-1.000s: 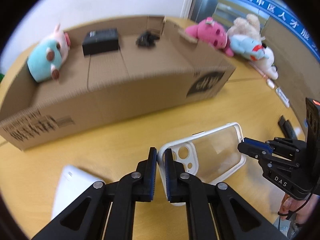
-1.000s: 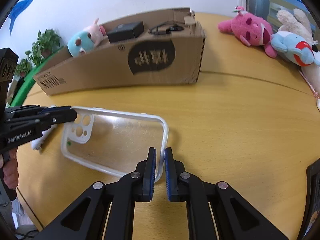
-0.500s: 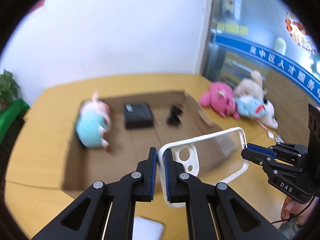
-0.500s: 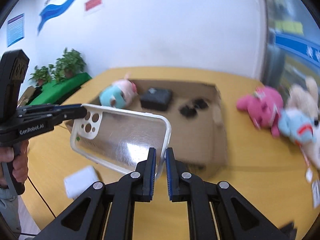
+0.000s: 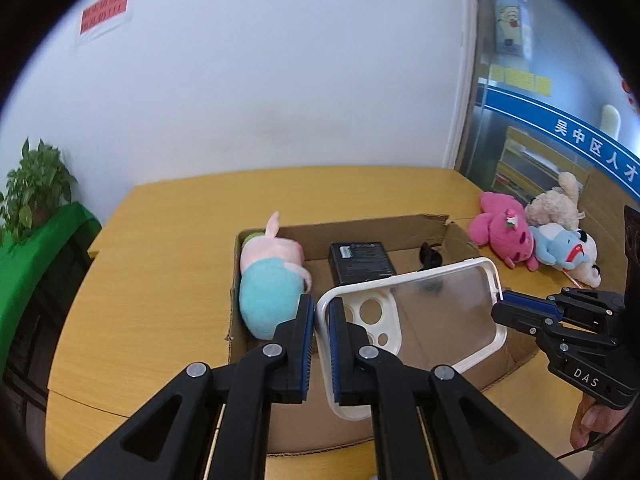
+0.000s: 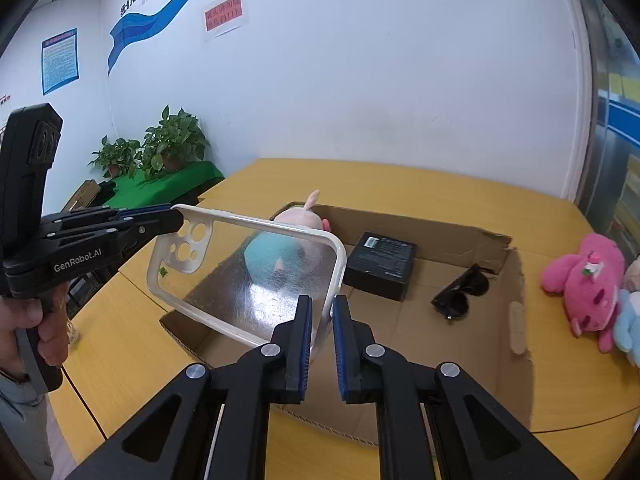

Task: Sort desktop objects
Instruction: 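Lift the phone case with both grippers and lower it into the box, then open both grippers to release the phone case on the box floor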

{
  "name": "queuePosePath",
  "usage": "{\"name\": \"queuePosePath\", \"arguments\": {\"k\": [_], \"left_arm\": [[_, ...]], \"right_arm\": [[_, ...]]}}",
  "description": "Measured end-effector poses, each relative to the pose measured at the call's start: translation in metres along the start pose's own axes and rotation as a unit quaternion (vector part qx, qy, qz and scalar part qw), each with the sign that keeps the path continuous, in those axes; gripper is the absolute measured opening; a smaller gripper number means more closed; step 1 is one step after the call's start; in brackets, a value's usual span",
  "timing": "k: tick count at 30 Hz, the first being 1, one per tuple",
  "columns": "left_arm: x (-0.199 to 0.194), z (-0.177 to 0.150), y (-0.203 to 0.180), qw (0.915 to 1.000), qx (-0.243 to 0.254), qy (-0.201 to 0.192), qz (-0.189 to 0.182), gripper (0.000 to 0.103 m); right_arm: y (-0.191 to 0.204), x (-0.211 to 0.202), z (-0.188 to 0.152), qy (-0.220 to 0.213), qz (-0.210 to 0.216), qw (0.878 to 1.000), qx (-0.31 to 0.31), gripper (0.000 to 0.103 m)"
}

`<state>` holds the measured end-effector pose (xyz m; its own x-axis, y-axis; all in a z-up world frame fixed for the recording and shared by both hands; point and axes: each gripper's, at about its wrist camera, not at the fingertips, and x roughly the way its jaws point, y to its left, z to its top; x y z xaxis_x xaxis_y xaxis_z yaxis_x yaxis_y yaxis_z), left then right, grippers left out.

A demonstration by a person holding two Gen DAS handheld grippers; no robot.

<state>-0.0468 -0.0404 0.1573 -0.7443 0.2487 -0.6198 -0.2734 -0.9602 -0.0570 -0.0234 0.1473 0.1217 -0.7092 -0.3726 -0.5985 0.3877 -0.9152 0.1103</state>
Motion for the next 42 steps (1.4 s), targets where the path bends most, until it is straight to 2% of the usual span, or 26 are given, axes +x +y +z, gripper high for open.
{"name": "queuePosePath", "arguments": {"k": [6,8,14,18,20,25,29,33,35,37,38,42], "left_arm": [[0.041,-0.01,0.026,0.999,-0.012,0.041,0.007,0.006],[0.053,-0.014,0.031,0.9987,-0.009,0.05,0.007,0.006],[0.102,-0.029,0.042,0.9927,0.005,0.118,0.022,0.006],[0.129,-0.04,0.043,0.9855,0.008,0.164,0.041,0.006],[0.14,-0.044,0.042,0.9809,0.017,0.184,0.062,0.007],[0.164,-0.058,0.042,0.9646,0.04,0.239,0.105,0.008],[0.168,-0.059,0.037,0.9574,0.052,0.252,0.13,0.009],[0.17,-0.062,0.031,0.9507,0.075,0.261,0.149,0.009],[0.17,-0.062,0.029,0.95,0.074,0.263,0.151,0.01],[0.167,-0.061,0.03,0.9524,0.062,0.261,0.144,0.01],[0.164,-0.059,0.031,0.9548,0.054,0.256,0.142,0.01],[0.119,-0.048,0.024,0.972,0.047,0.181,0.142,0.011]], "right_arm": [[0.0,0.046,0.001,0.029,0.009,0.999,0.014,0.011],[-0.001,0.065,-0.004,0.048,0.013,0.999,0.021,0.011],[-0.007,0.126,-0.028,0.115,0.035,0.991,0.059,0.012],[-0.016,0.162,-0.044,0.165,0.046,0.981,0.093,0.017],[-0.014,0.174,-0.051,0.188,0.049,0.976,0.099,0.018],[-0.003,0.204,-0.069,0.244,0.045,0.965,0.091,0.018],[-0.002,0.211,-0.068,0.253,0.04,0.962,0.091,0.019],[0.001,0.214,-0.065,0.256,0.036,0.962,0.088,0.024],[0.004,0.214,-0.063,0.255,0.034,0.963,0.083,0.027],[0.002,0.211,-0.063,0.251,0.038,0.963,0.091,0.033],[0.001,0.209,-0.062,0.247,0.044,0.963,0.097,0.04],[0.002,0.187,-0.056,0.216,0.032,0.972,0.093,0.056]]}}
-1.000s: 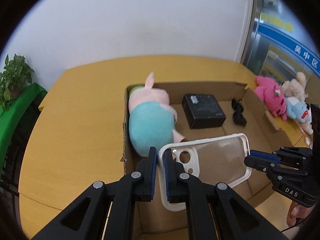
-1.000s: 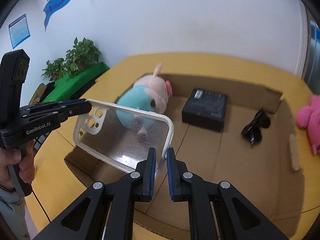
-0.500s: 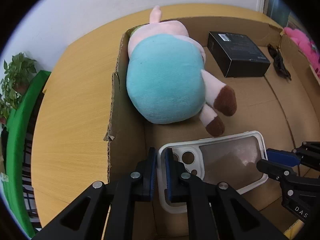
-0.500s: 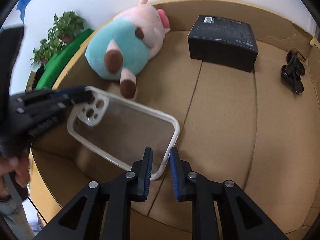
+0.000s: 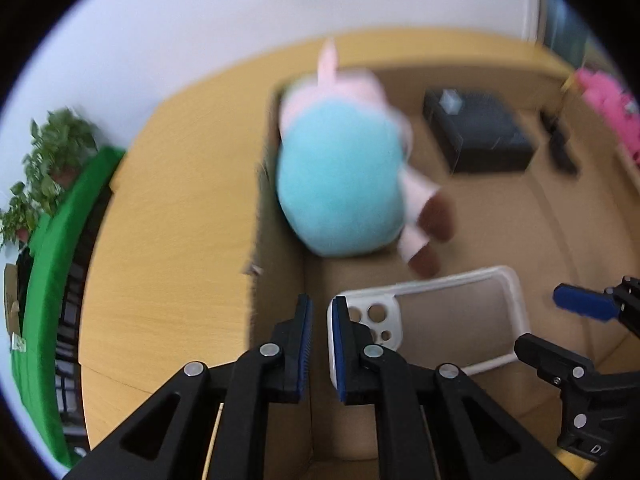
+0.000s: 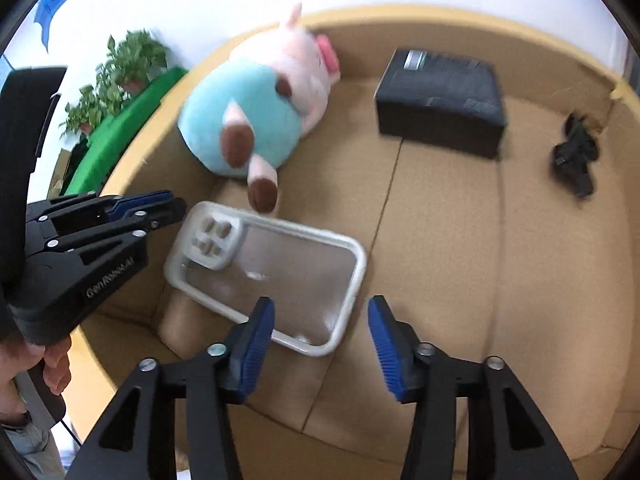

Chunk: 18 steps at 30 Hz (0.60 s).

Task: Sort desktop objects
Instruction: 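Open both grippers to release the phone case on the box floor, then move both grippers toward the white power bank on the table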

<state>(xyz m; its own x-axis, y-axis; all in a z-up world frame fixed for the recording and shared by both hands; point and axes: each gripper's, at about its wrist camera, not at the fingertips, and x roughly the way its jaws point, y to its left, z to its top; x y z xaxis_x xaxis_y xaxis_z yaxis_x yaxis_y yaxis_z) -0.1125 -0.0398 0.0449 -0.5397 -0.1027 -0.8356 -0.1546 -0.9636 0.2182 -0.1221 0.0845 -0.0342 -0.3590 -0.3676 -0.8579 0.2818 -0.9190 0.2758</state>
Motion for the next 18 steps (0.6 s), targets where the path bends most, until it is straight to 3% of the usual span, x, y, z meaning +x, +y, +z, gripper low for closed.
{"name": "queuePosePath", "arguments": {"k": [1,2,3,4,5,7,10,18], "left_arm": [[-0.024,-0.005,0.0,0.9993,-0.001,-0.038,-0.003,0.014],[-0.039,-0.008,0.001,0.9981,-0.005,-0.062,-0.003,0.025],[-0.06,-0.014,0.001,0.9955,-0.013,-0.094,-0.004,0.048],[-0.082,-0.022,-0.001,0.9917,-0.023,-0.127,-0.001,0.062],[-0.101,-0.03,-0.003,0.9875,-0.033,-0.154,0.005,0.085],[-0.135,-0.049,-0.01,0.9763,-0.047,-0.211,0.013,0.087],[-0.165,-0.067,-0.022,0.9676,-0.051,-0.247,-0.012,0.087],[-0.183,-0.077,-0.046,0.9607,-0.048,-0.268,-0.053,0.087]], "right_arm": [[0.003,-0.015,-0.003,-0.021,-0.011,1.0,-0.008,0.061],[0.006,-0.029,-0.006,-0.04,-0.025,0.999,-0.017,0.074],[0.01,-0.045,-0.01,-0.066,-0.043,0.996,-0.028,0.088],[0.015,-0.066,-0.017,-0.1,-0.06,0.992,-0.042,0.093],[0.018,-0.082,-0.023,-0.125,-0.074,0.988,-0.051,0.101],[0.024,-0.118,-0.043,-0.176,-0.1,0.977,-0.071,0.103],[0.027,-0.151,-0.064,-0.211,-0.135,0.964,-0.088,0.103],[0.022,-0.192,-0.103,-0.226,-0.16,0.958,-0.073,0.103]]}}
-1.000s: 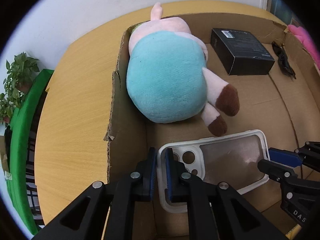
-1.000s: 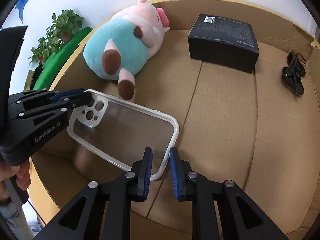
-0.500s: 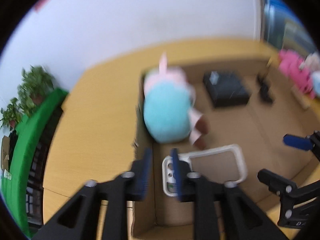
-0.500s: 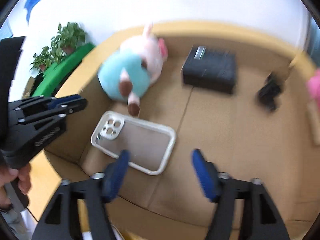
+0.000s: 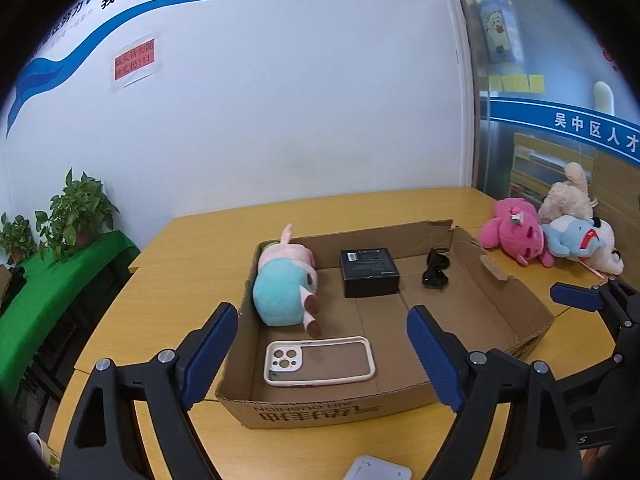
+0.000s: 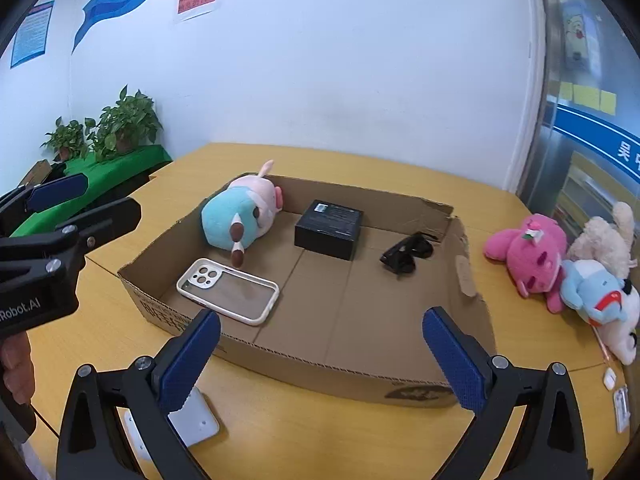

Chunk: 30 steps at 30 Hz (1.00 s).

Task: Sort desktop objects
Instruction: 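Move both grippers toward the white power bank on the table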

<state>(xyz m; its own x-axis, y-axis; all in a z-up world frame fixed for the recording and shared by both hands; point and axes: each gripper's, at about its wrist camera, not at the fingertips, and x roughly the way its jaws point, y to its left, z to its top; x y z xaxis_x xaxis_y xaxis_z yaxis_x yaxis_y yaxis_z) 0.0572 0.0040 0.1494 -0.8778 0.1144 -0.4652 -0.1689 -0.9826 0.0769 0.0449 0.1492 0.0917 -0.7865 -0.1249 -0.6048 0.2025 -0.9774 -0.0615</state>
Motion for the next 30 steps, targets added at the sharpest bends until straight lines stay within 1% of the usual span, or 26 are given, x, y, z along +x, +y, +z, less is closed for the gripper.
{"name": "queuePosePath", "arguments": {"k": [5,9,11,14,15,17,18,19,20,21,23,24,26,28,29,30], "left_arm": [[-0.009,-0.014,-0.001,0.9997,-0.011,0.011,-0.017,0.087],[-0.012,-0.031,0.01,0.9976,-0.043,0.032,-0.044,0.087],[-0.014,-0.045,0.016,0.9956,-0.055,0.056,-0.051,0.087],[-0.012,-0.074,0.028,0.9871,-0.088,0.115,-0.069,0.087],[-0.012,-0.086,0.032,0.9832,-0.099,0.134,-0.076,0.087],[-0.011,-0.112,0.038,0.9734,-0.12,0.177,-0.081,0.087],[-0.009,-0.125,0.039,0.967,-0.131,0.199,-0.09,0.085],[-0.008,-0.135,0.039,0.9624,-0.138,0.212,-0.098,0.085],[-0.006,-0.144,0.04,0.9571,-0.147,0.225,-0.108,0.085],[-0.004,-0.152,0.041,0.9508,-0.159,0.237,-0.121,0.083],[0.001,-0.162,0.042,0.9416,-0.176,0.251,-0.14,0.083],[0.005,-0.165,0.042,0.9378,-0.181,0.254,-0.153,0.08],[0.011,-0.167,0.041,0.9373,-0.175,0.256,-0.159,0.077],[0.022,-0.166,0.04,0.9387,-0.157,0.253,-0.174,0.077],[0.03,-0.166,0.039,0.9377,-0.149,0.258,-0.179,0.077],[0.037,-0.167,0.038,0.9355,-0.145,0.266,-0.182,0.071]], "right_arm": [[-0.003,-0.006,-0.006,0.005,-0.008,1.0,0.004,0.103],[0.001,-0.008,-0.01,0.005,-0.005,1.0,-0.014,0.103],[0.003,-0.005,-0.013,0.011,0.011,1.0,-0.022,0.103],[0.009,0.005,-0.025,0.031,0.071,0.996,-0.035,0.103],[0.012,0.012,-0.033,0.045,0.103,0.993,-0.039,0.103],[0.016,0.024,-0.045,0.071,0.138,0.987,-0.039,0.103],[0.019,0.032,-0.052,0.089,0.157,0.983,-0.036,0.103],[0.021,0.044,-0.06,0.114,0.18,0.977,-0.028,0.103],[0.023,0.051,-0.065,0.127,0.192,0.973,-0.022,0.103],[0.024,0.061,-0.072,0.148,0.217,0.965,-0.009,0.103],[0.027,0.074,-0.082,0.177,0.24,0.954,0.008,0.103],[0.028,0.083,-0.088,0.196,0.248,0.949,0.02,0.103],[0.027,0.089,-0.096,0.213,0.253,0.943,0.035,0.103],[0.026,0.092,-0.105,0.225,0.266,0.936,0.056,0.103],[0.025,0.091,-0.109,0.227,0.269,0.934,0.065,0.103],[0.023,0.091,-0.113,0.23,0.27,0.932,0.075,0.103]]}}
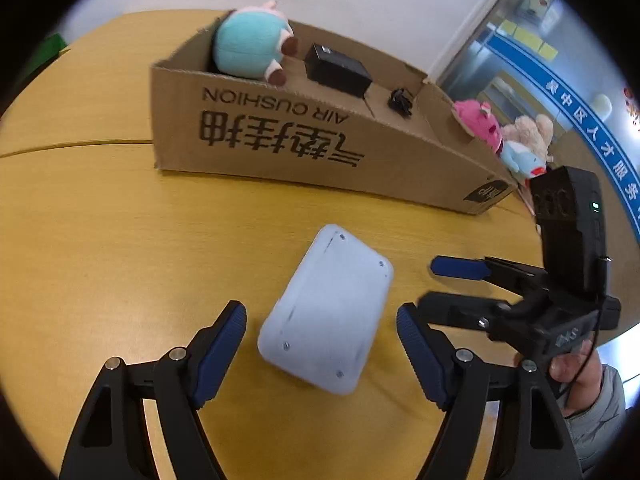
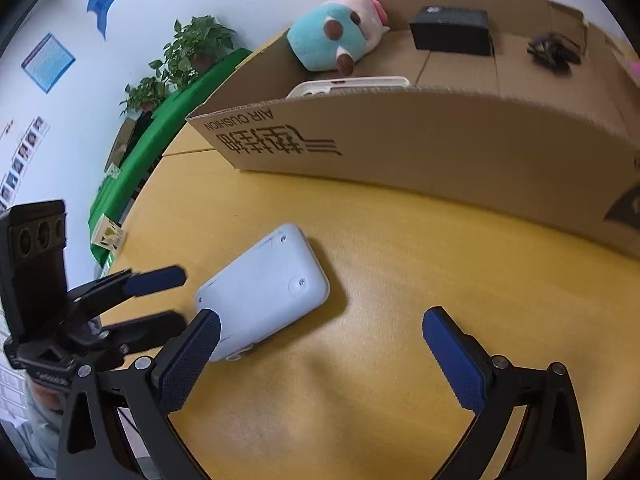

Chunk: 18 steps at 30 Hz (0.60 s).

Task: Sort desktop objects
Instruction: 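Move both grippers toward the white power bank on the table, then close the right gripper on the white power bank while the left gripper clamps it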

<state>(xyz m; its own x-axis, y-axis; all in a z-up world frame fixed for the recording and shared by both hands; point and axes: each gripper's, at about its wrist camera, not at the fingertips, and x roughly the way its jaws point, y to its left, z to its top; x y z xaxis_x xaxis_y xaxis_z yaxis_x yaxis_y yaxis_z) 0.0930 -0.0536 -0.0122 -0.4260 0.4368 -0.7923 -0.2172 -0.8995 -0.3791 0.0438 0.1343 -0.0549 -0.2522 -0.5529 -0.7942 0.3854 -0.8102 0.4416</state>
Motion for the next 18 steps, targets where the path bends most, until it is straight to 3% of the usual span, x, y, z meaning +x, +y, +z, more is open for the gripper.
{"name": "queuePosePath", "arguments": {"k": [2,6,11,18], "left_arm": [[0.017,0.005,0.002,0.9995,0.007,0.029,-0.011,0.054],[0.026,0.008,0.001,0.9979,0.009,0.052,-0.039,0.047],[0.034,0.001,-0.017,0.9959,0.013,0.068,-0.057,0.045],[0.033,-0.014,-0.022,0.9936,-0.03,0.07,-0.084,0.037]], "right_arm": [[-0.004,0.0,-0.003,0.002,-0.001,1.0,0.013,0.103],[-0.017,-0.009,-0.013,-0.005,-0.002,0.999,0.038,0.103],[-0.032,-0.019,-0.02,-0.013,0.011,0.998,0.061,0.103],[-0.024,-0.014,-0.019,-0.014,0.04,0.997,0.068,0.1]]}}
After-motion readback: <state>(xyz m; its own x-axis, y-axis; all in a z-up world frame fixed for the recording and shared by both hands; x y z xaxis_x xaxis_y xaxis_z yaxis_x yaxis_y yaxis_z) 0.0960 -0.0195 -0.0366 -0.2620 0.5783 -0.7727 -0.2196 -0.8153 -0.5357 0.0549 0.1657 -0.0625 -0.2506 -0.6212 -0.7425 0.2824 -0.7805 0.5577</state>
